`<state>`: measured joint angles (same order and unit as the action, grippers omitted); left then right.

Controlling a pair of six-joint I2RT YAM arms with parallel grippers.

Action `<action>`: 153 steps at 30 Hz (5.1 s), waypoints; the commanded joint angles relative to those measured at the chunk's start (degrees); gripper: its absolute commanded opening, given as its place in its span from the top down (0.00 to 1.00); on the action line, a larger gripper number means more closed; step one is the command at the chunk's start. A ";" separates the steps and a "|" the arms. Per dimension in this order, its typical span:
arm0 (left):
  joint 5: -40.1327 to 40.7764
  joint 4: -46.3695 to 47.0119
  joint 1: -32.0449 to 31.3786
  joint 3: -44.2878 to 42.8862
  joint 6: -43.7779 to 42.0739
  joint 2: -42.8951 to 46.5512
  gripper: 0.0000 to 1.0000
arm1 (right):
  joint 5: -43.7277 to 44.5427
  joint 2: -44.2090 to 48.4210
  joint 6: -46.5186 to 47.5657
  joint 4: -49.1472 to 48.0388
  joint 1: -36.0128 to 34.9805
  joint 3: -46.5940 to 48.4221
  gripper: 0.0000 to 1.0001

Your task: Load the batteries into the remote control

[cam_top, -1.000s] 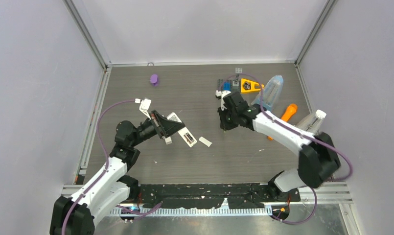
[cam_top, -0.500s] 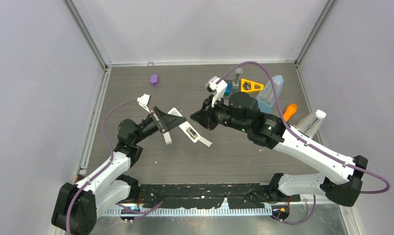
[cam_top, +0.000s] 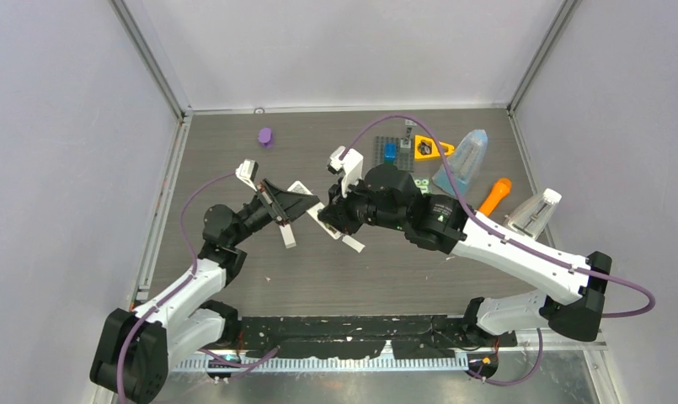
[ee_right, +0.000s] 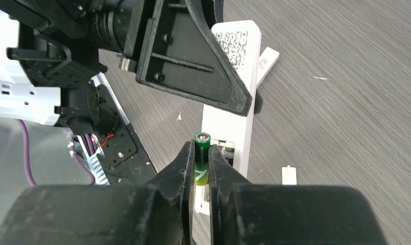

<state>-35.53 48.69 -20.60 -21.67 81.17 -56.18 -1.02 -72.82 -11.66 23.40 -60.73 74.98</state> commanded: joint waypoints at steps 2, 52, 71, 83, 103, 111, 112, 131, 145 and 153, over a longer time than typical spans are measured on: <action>1.19 5.57 0.30 0.37 0.93 0.26 1.00 | 2.53 -0.06 1.96 1.94 -0.53 2.94 0.91; 2.76 3.33 0.69 0.73 0.01 3.10 1.00 | 13.14 8.24 -31.63 2.07 2.62 -1.34 0.04; 6.43 1.88 0.65 -0.95 0.84 4.97 1.00 | -1.31 6.33 -57.10 -13.13 3.51 -13.93 0.04; 5.90 6.62 0.65 -0.57 0.49 3.60 1.00 | 2.97 5.35 -63.30 -14.23 3.62 -15.36 0.14; 8.80 10.16 0.65 1.29 6.24 4.64 1.00 | -0.46 4.40 -64.40 -14.56 4.34 -16.85 0.58; 10.63 7.83 0.65 0.93 9.84 6.34 1.00 | -1.07 5.34 -63.61 -18.23 4.29 -18.09 0.52; 10.65 7.38 0.65 0.94 9.66 6.39 1.00 | -0.91 5.68 -63.55 -19.62 4.30 -18.41 0.39; 10.78 10.25 0.66 1.34 10.49 3.02 1.00 | -0.50 7.62 -62.25 -22.00 6.52 -21.59 0.51; 9.81 3.96 1.17 -1.87 5.99 4.27 1.00 | 2.96 3.37 -54.04 -9.56 6.90 -13.71 0.73; 10.11 -6.98 3.03 -2.98 -1.66 7.26 1.00 | 3.35 7.09 -51.44 -13.68 8.52 -14.92 0.18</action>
<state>-24.93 46.59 -18.87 -21.91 86.19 -51.27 0.67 -68.36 -66.28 11.70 -53.58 59.83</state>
